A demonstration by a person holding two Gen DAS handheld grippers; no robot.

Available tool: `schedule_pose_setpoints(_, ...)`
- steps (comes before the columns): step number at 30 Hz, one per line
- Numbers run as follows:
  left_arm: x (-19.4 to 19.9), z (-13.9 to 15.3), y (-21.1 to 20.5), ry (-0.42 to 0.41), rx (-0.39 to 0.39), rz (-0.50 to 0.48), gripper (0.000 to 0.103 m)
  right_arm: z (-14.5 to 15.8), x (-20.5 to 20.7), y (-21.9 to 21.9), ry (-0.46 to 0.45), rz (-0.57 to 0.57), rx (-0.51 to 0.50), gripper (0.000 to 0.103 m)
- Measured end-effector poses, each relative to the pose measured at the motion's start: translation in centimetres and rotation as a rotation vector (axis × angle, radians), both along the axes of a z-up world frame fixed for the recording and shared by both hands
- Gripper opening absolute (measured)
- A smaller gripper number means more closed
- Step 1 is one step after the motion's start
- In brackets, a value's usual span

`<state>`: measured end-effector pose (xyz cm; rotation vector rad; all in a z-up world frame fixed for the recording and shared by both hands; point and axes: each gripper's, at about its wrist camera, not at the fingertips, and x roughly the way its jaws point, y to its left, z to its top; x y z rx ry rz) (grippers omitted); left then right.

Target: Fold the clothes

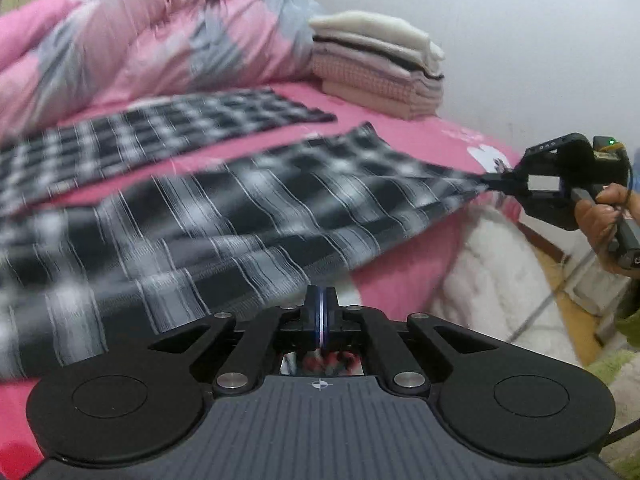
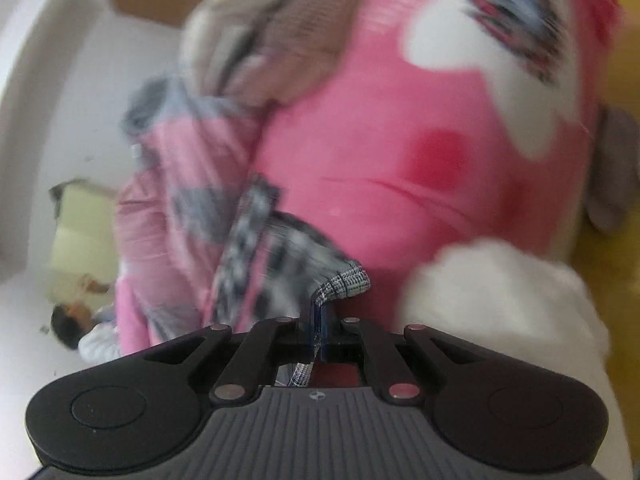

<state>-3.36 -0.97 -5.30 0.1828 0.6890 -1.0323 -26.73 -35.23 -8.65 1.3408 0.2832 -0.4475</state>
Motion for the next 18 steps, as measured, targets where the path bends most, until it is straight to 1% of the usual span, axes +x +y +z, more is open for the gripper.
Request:
schedule_pose_setpoints(1,-0.3,0.1,0.0,0.006,-0.009,-0.01,0.0,-0.1,-0.1,0.0,-0.005,0.0,0.007,0.002)
schedule_pose_setpoints(3,-1.0,0.2,0.1,0.02,-0.013,-0.021,0.0,0.9,0.1,-0.1,-0.005,0.018,-0.037,0.002)
schedule_pose_setpoints(5,-1.1,0.0,0.7,0.061,-0.01,0.003,0.0,1.5,0.7,-0.3,0.029,0.053,-0.07,0.002)
schedule_pose_setpoints(6,-1.1,-0.2,1.1,0.082,-0.009,0.014,0.0,1.6,0.9,-0.5,0.059,0.072,-0.087,0.002)
schedule_pose_setpoints(8,-0.5,-0.1,3.4,0.131,-0.034,0.117,0.001,1.4,1.2,-0.6,0.171,0.113,-0.127,0.003)
schedule_pose_setpoints(10,0.2,-0.1,5.8,0.18,-0.059,0.22,0.001,1.6,0.9,-0.4,0.28,0.11,-0.192,0.004)
schedule_pose_setpoints(12,0.6,0.1,8.4,0.222,-0.086,0.33,0.002,3.1,0.4,0.2,0.353,0.068,-0.306,0.005)
schedule_pose_setpoints(14,1.5,0.6,11.1,0.248,-0.131,0.448,0.006,5.0,0.6,1.2,0.375,0.051,-0.435,0.005)
schedule_pose_setpoints(16,2.3,1.2,13.8,0.273,-0.175,0.567,0.016,6.8,2.4,3.5,0.363,0.115,-0.608,0.007)
schedule_pose_setpoints(17,2.8,1.4,14.8,0.277,-0.201,0.625,0.018,7.5,3.7,5.0,0.341,0.173,-0.689,0.012)
schedule_pose_setpoints(18,3.3,1.7,15.9,0.279,-0.228,0.682,0.022,8.0,5.5,7.0,0.298,0.265,-0.765,0.017)
